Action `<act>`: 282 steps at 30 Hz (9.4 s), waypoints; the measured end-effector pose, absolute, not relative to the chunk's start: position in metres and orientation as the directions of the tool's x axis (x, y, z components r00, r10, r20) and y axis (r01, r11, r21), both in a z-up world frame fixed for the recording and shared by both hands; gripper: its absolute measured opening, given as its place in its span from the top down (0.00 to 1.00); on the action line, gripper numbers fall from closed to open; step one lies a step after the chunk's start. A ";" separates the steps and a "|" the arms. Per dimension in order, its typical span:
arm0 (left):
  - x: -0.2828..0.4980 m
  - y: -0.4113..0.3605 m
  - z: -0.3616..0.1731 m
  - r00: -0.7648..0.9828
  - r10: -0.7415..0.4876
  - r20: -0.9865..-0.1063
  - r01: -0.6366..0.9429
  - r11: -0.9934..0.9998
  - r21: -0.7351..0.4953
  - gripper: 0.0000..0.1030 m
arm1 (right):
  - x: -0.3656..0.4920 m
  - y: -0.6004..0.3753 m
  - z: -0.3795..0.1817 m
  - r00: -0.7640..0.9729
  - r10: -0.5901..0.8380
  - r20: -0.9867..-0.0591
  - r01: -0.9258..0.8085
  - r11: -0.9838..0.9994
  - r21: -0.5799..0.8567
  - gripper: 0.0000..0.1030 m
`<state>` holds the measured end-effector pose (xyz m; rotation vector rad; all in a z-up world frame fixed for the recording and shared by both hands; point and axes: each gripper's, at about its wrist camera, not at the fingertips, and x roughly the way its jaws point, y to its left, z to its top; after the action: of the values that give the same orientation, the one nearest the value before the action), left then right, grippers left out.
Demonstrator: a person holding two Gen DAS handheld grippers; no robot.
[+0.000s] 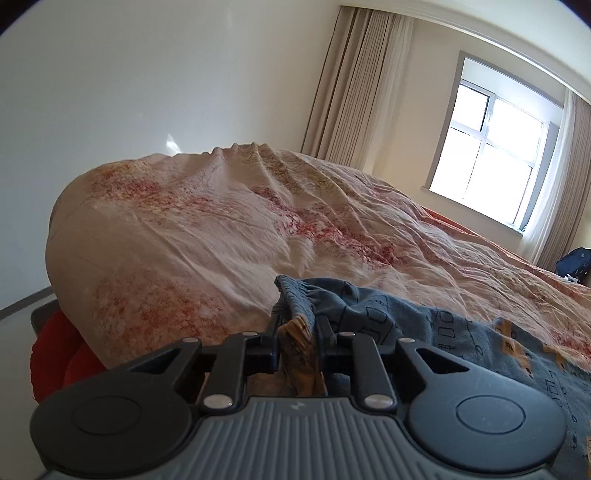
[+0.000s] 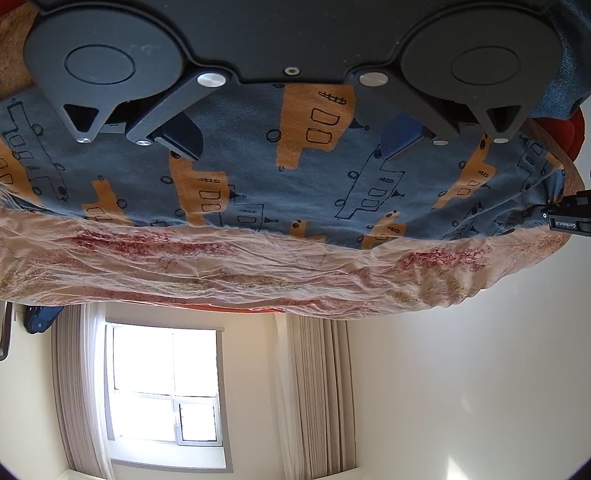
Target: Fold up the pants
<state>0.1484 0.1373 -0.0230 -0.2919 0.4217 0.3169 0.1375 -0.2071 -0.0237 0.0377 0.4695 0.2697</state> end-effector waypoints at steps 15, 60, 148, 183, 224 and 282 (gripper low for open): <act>0.152 0.116 -0.018 0.833 0.344 -0.433 -0.381 0.924 0.001 0.53 | 0.136 -0.224 -0.035 0.863 0.247 -0.440 -0.214 0.969 0.124 0.01; 0.235 -0.169 -0.029 0.723 -0.477 -0.500 0.459 0.872 -0.168 0.01 | 0.114 -0.437 -0.055 0.917 0.161 -0.364 -0.022 0.934 0.358 0.00; 0.243 -0.104 -0.031 0.608 -0.747 -0.269 0.457 0.607 -0.650 0.89 | 0.078 -0.212 -0.024 0.933 0.264 -0.243 -0.307 0.939 -0.157 0.80; 0.199 0.005 -0.008 0.765 -0.497 -0.409 0.196 0.785 -0.587 0.89 | 0.102 -0.190 -0.013 0.825 0.487 -0.286 -0.528 0.845 -0.085 0.82; 0.219 0.043 -0.014 0.787 -0.361 -0.501 0.081 0.865 -0.495 0.18 | 0.125 -0.197 -0.008 0.837 0.420 -0.350 -0.463 0.885 -0.044 0.05; 0.223 -0.001 0.009 0.776 -0.258 -0.576 0.144 0.961 -0.237 0.27 | 0.105 -0.188 -0.013 0.781 0.479 -0.401 -0.507 0.861 0.041 0.20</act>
<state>0.2231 -0.0007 0.0094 -0.1841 0.6477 -0.2187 0.1053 -0.1878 -0.0127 -0.0699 0.4138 0.5327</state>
